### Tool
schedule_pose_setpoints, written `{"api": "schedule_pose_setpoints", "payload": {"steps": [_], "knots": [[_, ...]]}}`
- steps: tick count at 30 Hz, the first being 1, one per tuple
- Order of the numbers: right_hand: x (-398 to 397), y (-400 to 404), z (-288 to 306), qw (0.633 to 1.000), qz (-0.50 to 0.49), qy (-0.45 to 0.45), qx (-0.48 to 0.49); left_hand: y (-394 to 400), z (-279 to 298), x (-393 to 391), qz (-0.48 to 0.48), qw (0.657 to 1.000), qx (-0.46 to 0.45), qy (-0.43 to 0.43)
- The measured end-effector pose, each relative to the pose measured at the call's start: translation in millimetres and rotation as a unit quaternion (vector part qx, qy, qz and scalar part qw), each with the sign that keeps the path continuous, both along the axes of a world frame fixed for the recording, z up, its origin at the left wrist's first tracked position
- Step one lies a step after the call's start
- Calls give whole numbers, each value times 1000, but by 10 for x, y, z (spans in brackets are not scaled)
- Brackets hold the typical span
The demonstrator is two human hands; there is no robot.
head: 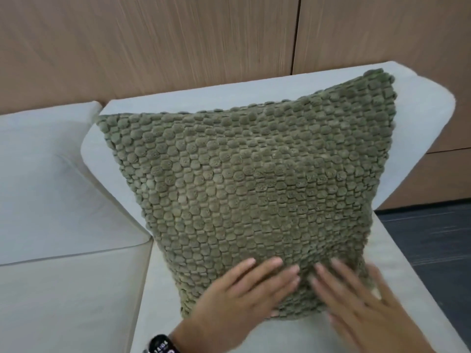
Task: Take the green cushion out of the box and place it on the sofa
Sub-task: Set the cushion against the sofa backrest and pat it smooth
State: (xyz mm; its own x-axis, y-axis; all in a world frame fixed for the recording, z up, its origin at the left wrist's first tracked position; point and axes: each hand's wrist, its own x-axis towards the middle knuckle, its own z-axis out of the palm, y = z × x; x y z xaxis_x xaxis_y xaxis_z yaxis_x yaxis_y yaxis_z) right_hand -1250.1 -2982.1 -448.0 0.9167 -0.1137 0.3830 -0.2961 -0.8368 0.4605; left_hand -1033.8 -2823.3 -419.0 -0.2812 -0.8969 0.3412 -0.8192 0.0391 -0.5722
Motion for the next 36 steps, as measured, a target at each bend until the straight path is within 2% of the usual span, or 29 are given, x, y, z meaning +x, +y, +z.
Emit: {"api": "schedule_pose_setpoints", "payload": {"steps": [1,3,7,12,15,16,17,18,19,20,21,22,23,25,26,27,29,33,36], "knots": [[104,94,-78,998,55,19,-8,13,-124,-51,1,1000,20,-11],[230,159,-229,994,92,51,-1,18,-305,-49,12,999,41,-10],[109,-34,-277,997,21,61,52,109,-353,73,-1,996,85,10],[-362,-186,-108,978,-132,111,116,526,-375,246,33,996,72,47],[-413,-66,-8,937,-202,112,263,811,-390,331,48,995,57,60],[-361,-9,34,915,-219,84,330,858,-369,319,69,992,46,92],[-254,25,21,896,-239,15,375,865,-341,297,110,982,21,154],[-111,63,81,853,-270,-50,444,840,-304,257,176,949,-22,259],[-5,117,143,796,-282,-115,524,792,-223,198,250,875,-76,408],[46,107,83,758,-297,-156,560,750,-195,178,306,758,-138,559],[70,65,21,722,-308,-175,594,701,-189,164,334,637,-160,676],[85,5,4,697,-323,-161,620,670,-221,163,323,546,-145,759],[87,-63,-83,674,-323,-140,649,671,-311,179,293,496,-109,810],[75,-196,-254,680,-341,-134,635,703,-471,231,238,445,-39,862],[63,-224,-279,683,-359,-131,623,711,-469,245,226,436,-7,871],[77,-231,-240,672,-376,-129,625,710,-496,284,236,454,5,859],[104,-235,-174,675,-390,-140,610,708,-502,318,283,502,10,817],[93,-251,-142,664,-406,-180,602,743,-484,369,361,561,14,745],[96,-197,-88,642,-417,-201,611,772,-439,349,380,571,16,727]]}}
